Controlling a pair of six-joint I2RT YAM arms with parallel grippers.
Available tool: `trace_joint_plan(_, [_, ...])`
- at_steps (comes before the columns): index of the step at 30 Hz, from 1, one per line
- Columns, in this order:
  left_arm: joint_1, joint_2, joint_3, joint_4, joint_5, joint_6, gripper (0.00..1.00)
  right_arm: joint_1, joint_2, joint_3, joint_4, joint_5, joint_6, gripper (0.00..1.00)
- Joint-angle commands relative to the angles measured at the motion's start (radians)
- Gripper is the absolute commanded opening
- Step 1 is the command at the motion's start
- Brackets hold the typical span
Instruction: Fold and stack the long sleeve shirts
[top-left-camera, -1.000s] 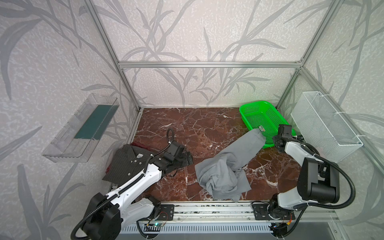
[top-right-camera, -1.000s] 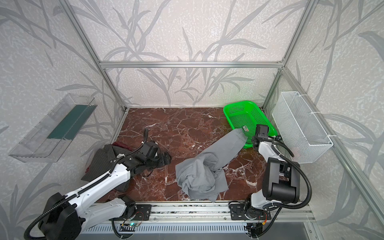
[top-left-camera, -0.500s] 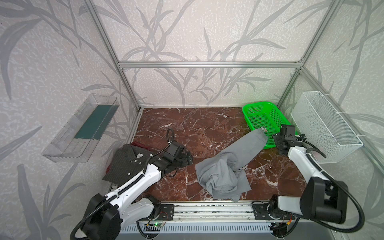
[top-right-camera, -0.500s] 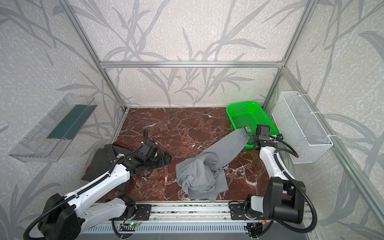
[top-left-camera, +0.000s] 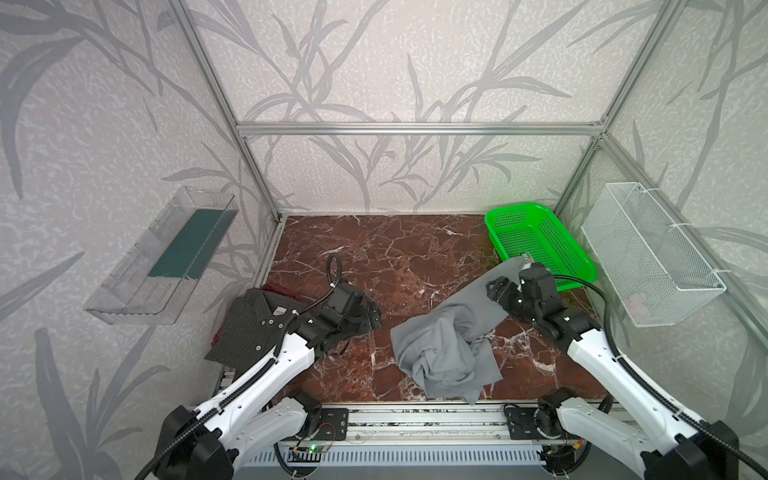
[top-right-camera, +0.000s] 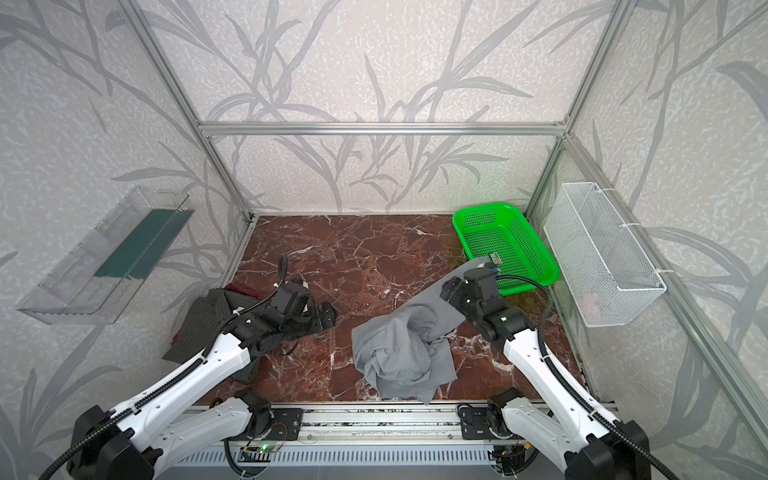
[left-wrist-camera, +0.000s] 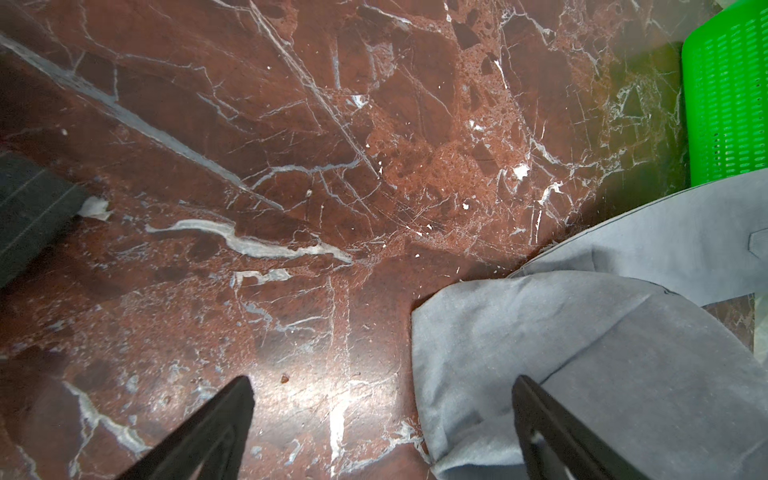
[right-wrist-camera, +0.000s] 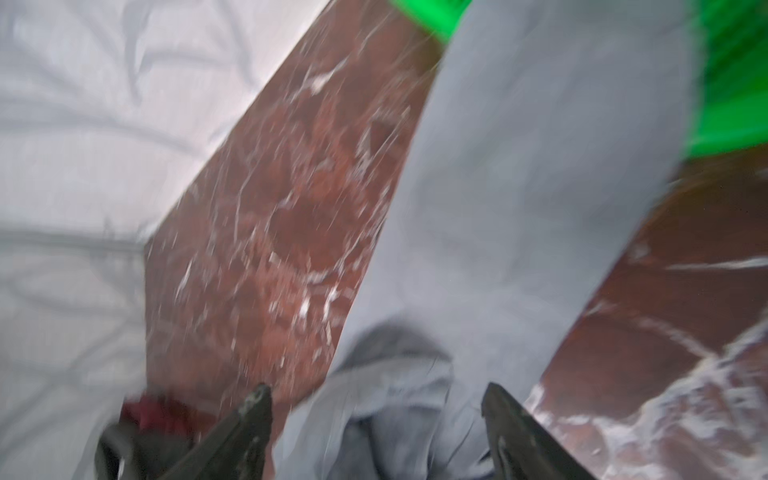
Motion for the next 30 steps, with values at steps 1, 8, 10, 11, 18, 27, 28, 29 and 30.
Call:
trace_joint_plan(1, [-0.001, -0.022, -0.015, -0.057, -0.038, 0.003, 0.97, 0.203, -0.075, -0.008, -0.034, -0.043, -0.094, 0.77])
trace_joint_plan(8, [-0.003, -0.044, -0.069, -0.011, 0.009, 0.028, 0.97, 0.608, -0.101, 0.055, -0.181, 0.083, -0.194, 0.77])
trace_joint_plan(10, [-0.005, -0.056, -0.092, 0.016, 0.048, 0.040, 0.97, 0.658, -0.044, 0.069, -0.254, 0.137, -0.215, 0.77])
trace_joint_plan(11, [-0.006, -0.064, -0.108, 0.036, 0.067, 0.045, 0.97, 0.668, -0.015, 0.068, -0.260, 0.130, -0.238, 0.77])
trace_joint_plan(18, [-0.048, -0.143, -0.191, 0.128, 0.124, 0.058, 0.97, 0.676, 0.160, 0.063, -0.196, 0.137, -0.334, 0.77])
trace_joint_plan(27, [-0.133, -0.196, -0.256, 0.170, 0.119, 0.036, 0.97, 0.643, 0.267, 0.148, -0.110, 0.134, -0.439, 0.17])
trace_joint_plan(28, [-0.146, -0.213, -0.261, 0.169, 0.108, 0.036, 0.97, 0.629, 0.271, 0.183, -0.116, 0.118, -0.457, 0.10])
trace_joint_plan(29, [-0.157, -0.227, -0.263, 0.169, 0.096, 0.036, 0.97, 0.622, 0.271, 0.216, -0.121, 0.104, -0.469, 0.02])
trace_joint_plan(30, [-0.170, -0.249, -0.264, 0.168, 0.089, 0.038, 0.97, 0.611, 0.268, 0.256, -0.129, 0.090, -0.486, 0.00])
